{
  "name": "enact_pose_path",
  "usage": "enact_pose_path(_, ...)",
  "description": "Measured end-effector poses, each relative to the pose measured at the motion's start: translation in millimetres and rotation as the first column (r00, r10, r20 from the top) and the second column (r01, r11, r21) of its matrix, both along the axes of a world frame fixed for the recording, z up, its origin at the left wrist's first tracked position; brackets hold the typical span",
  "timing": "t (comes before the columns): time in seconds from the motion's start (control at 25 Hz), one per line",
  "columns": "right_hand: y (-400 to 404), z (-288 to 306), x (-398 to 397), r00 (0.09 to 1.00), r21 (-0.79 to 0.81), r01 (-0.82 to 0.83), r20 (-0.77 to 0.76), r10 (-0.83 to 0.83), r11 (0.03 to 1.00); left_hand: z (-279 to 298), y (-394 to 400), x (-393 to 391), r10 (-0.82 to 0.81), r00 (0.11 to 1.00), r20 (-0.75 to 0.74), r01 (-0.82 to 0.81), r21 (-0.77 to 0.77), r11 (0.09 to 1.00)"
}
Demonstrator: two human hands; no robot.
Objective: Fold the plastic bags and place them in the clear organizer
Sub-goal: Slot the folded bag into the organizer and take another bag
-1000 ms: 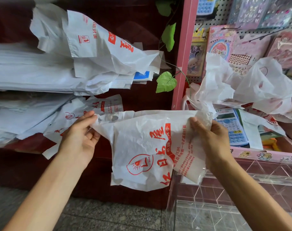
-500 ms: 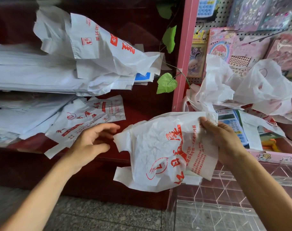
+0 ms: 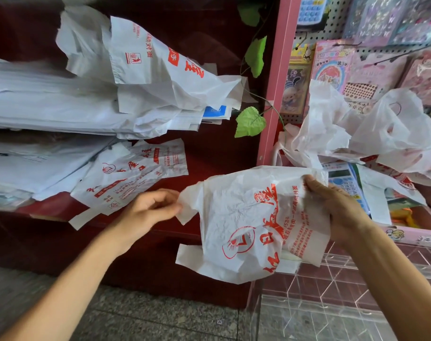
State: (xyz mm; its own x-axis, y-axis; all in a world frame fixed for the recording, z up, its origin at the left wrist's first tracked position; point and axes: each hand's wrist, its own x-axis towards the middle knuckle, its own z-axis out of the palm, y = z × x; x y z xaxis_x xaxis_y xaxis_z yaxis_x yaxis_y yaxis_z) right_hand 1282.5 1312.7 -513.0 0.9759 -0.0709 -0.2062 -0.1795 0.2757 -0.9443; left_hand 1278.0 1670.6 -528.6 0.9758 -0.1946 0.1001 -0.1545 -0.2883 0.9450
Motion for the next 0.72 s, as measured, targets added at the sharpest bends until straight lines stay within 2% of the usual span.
enact_pose_path(0.12,-2.7,-0.6,1.3,0.999,0.020,0.045,-0.014,-0.045,0.999,4.4,19.4,4.7,0.049,0.997,-0.053,-0.060,-0.248,0.967)
enact_pose_path(0.24,-3.5,-1.1,1.1,1.000,-0.001,0.030,-0.007,-0.030,1.000,1.9,41.0,11.9,0.111,0.982,-0.155,-0.169,-0.436,0.884)
enact_pose_path(0.28,-3.2,-1.9,1.3,1.000,-0.003,0.015,-0.007,-0.015,1.000,-0.8,44.3,12.7,0.110,0.973,-0.201,-0.192,-0.452,0.871)
enact_pose_path(0.36,-2.8,-3.5,1.6,1.000,-0.029,-0.019,-0.001,0.019,0.999,-6.3,45.0,11.5,0.139,0.958,-0.252,-0.231,-0.385,0.894)
enact_pose_path(0.44,-1.9,-2.7,1.0,0.999,-0.049,-0.036,0.022,0.037,0.998,-13.0,48.5,12.5,0.185,0.961,-0.207,-0.247,-0.331,0.911)
enact_pose_path(0.56,-1.5,-4.1,1.7,0.997,-0.137,-0.043,0.050,0.051,0.990,-9.0,49.4,15.7,0.336,0.937,-0.099,-0.346,-0.415,0.842)
enact_pose_path(0.68,1.1,-6.4,2.7,0.995,-0.204,-0.010,0.090,0.029,0.979,-4.0,50.6,18.8,0.430,0.899,-0.086,-0.411,-0.503,0.760)
enact_pose_path(0.72,2.9,-4.5,1.4,0.993,-0.220,-0.005,0.111,0.030,0.976,-5.1,50.9,18.9,0.448,0.891,-0.076,-0.427,-0.477,0.769)
